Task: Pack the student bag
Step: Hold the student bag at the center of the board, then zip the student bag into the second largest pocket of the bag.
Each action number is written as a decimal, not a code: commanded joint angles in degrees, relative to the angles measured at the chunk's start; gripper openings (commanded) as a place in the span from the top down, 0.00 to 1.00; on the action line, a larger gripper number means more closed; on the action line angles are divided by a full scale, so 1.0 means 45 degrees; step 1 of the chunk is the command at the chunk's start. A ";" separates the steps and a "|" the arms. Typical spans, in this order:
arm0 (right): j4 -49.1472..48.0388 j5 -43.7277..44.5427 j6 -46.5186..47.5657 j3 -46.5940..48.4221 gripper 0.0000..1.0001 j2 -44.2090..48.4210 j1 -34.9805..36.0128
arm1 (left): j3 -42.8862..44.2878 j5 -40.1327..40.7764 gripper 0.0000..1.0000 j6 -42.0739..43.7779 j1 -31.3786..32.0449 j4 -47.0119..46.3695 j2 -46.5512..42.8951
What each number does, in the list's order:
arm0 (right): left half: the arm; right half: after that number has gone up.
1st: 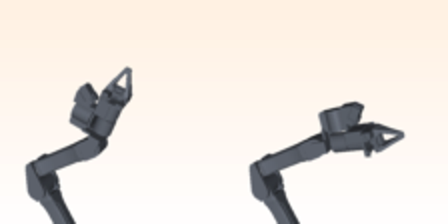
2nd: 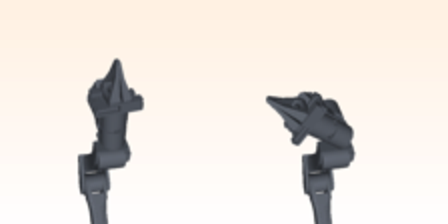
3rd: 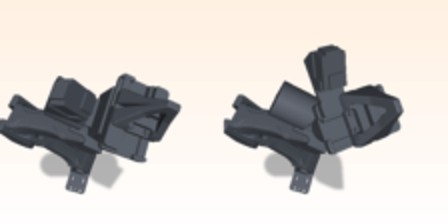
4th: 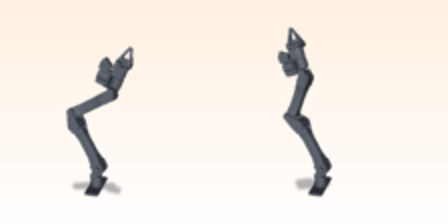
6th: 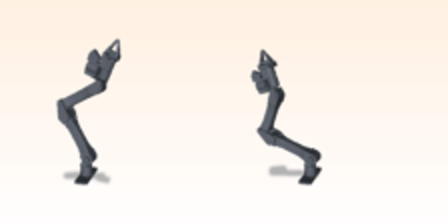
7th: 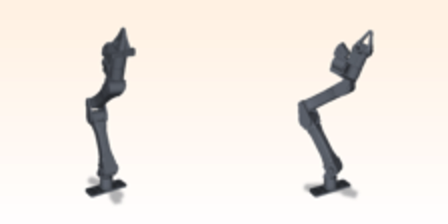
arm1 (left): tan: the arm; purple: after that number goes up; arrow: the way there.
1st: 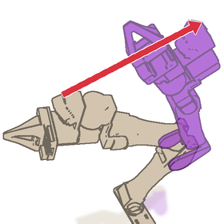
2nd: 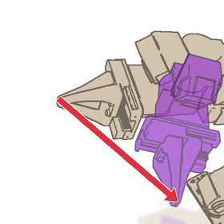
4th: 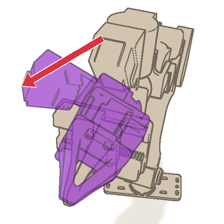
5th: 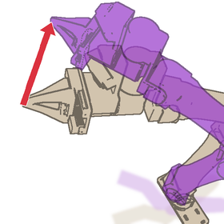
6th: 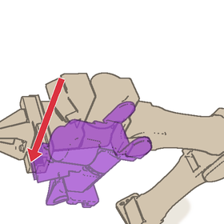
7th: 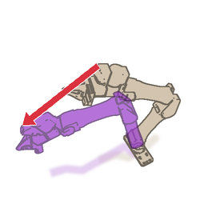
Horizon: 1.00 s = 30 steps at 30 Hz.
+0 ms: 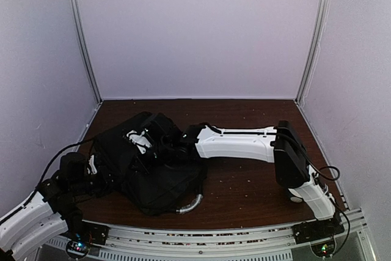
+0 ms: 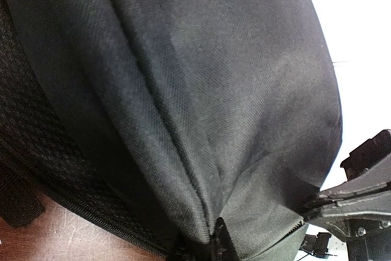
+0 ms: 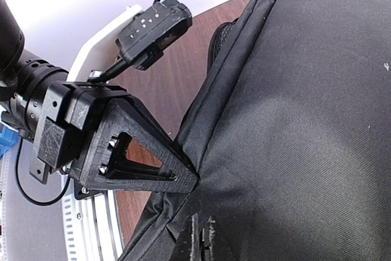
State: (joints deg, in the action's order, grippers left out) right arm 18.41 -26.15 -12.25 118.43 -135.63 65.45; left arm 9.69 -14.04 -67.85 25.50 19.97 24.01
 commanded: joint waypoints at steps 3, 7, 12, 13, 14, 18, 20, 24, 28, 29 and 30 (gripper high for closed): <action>-0.0915 0.0699 0.0105 -0.0586 1.00 0.1225 -0.0915 | -0.0138 0.0820 1.00 0.0472 -0.0017 0.1181 -0.0387; -0.1014 0.0720 0.0237 -0.0979 1.00 0.1484 -0.1243 | -0.0292 0.0732 1.00 0.0443 -0.0011 0.1160 -0.0468; -0.1258 0.0626 0.0347 -0.1841 1.00 0.2040 -0.1696 | -0.0174 0.0938 1.00 0.0535 -0.0022 0.1544 -0.0627; -0.1309 0.0644 0.0385 -0.2006 1.00 0.2151 -0.1779 | -0.0159 0.0951 1.00 0.0583 -0.0019 0.1601 -0.0611; -0.1339 0.0654 0.0438 -0.2156 1.00 0.2250 -0.1850 | -0.0154 0.0982 1.00 0.0601 -0.0031 0.1606 -0.0604; -0.1502 0.0711 0.0522 -0.2640 1.00 0.2522 -0.2184 | -0.0128 0.1045 1.00 0.0642 -0.0011 0.1615 -0.0565; -0.1556 0.0757 0.0596 -0.2863 1.00 0.2631 -0.2310 | -0.0066 0.1080 1.00 0.0678 -0.0023 0.1697 -0.0576; -0.1748 0.0864 0.0724 -0.3363 1.00 0.2881 -0.2650 | 0.0092 0.1274 1.00 0.0678 -0.0026 0.1969 -0.0757; -0.1961 0.0920 0.0839 -0.3910 1.00 0.3061 -0.3043 | 0.0098 0.1418 1.00 0.0686 -0.0025 0.2067 -0.0827; -0.2058 0.0869 0.0837 -0.4076 1.00 0.3120 -0.3161 | 0.0115 0.1406 1.00 0.0694 -0.0021 0.2082 -0.0819; -0.2173 0.0850 0.0846 -0.4258 1.00 0.3220 -0.3266 | 0.0139 0.1415 1.00 0.0708 -0.0026 0.2071 -0.0796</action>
State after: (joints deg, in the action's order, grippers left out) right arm 12.56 -27.24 -10.20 101.60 -125.01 55.55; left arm 9.76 -12.36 -66.72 25.61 22.96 20.51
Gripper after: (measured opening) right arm 0.012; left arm 0.048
